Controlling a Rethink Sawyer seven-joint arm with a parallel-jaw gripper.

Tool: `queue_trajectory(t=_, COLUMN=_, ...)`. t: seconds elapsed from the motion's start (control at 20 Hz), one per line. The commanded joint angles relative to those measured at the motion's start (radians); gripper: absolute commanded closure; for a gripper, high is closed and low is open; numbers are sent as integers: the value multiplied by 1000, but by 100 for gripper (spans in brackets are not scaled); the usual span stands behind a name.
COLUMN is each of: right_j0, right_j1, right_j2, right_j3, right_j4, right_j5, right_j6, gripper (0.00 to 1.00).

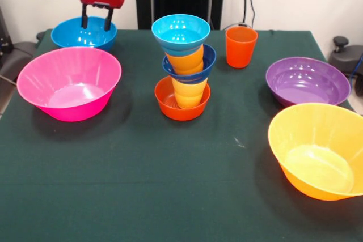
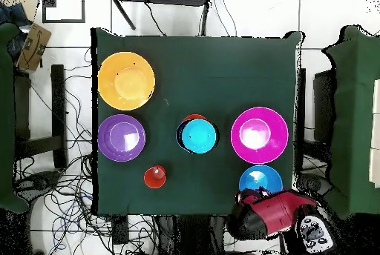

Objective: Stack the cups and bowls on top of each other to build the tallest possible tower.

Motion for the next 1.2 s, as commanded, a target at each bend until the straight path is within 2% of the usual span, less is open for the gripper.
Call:
queue_trajectory(t=0.05, right_j0=25, right_j1=66, right_j2=16, right_j3=-76, right_j4=14, right_j5=-82, right_j6=110, gripper=0)
queue_trajectory(t=0.3, right_j0=-23, right_j1=21, right_j2=68, right_j3=-20, right_j4=47, right_j5=-11, right_j6=51, gripper=0)
queue_trajectory(t=0.5, right_j0=-25, right_j1=-9, right_j2=68, right_j3=2, right_j4=69, right_j5=29, right_j6=36, gripper=0)
queue_trajectory(t=0.8, right_j0=-17, right_j1=-31, right_j2=65, right_j3=27, right_j4=79, right_j5=27, right_j6=33, gripper=0)
queue_trajectory(t=1.2, right_j0=-101, right_j1=-70, right_j2=181, right_j3=102, right_j4=106, right_j5=51, right_j6=-45, gripper=0)
